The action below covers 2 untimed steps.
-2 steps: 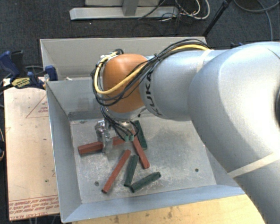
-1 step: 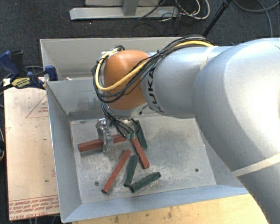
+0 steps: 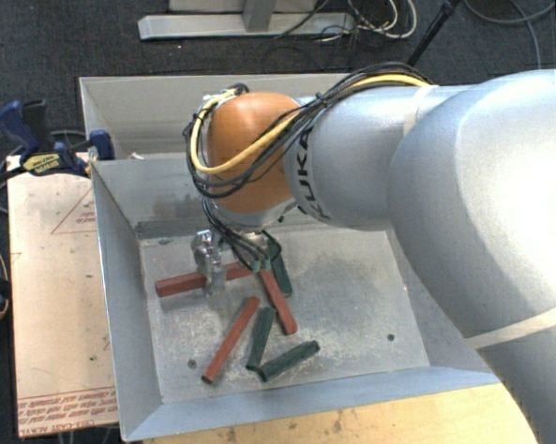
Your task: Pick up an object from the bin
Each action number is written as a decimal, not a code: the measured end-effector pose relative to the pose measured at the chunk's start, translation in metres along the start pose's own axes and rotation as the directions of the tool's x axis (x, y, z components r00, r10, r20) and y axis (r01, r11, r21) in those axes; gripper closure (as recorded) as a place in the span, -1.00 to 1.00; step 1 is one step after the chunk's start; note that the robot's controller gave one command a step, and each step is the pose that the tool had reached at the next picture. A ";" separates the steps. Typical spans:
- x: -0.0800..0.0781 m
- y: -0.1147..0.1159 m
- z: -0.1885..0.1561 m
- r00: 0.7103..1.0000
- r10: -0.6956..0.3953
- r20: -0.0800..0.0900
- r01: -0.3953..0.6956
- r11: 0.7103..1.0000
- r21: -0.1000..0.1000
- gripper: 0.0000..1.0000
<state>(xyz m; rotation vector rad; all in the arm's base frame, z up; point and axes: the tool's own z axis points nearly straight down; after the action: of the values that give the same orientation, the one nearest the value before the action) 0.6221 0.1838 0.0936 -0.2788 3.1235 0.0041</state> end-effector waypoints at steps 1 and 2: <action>0.000 0.000 -0.008 1.000 0.000 0.000 0.000 1.000 0.000 1.00; 0.001 0.000 -0.017 1.000 0.001 -0.005 -0.001 1.000 0.001 1.00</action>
Offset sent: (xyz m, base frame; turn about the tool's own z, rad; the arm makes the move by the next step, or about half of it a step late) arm 0.0002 -0.0002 0.0550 0.0000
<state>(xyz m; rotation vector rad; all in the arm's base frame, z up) 0.6212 0.1835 0.1104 -0.2782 3.1290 0.0023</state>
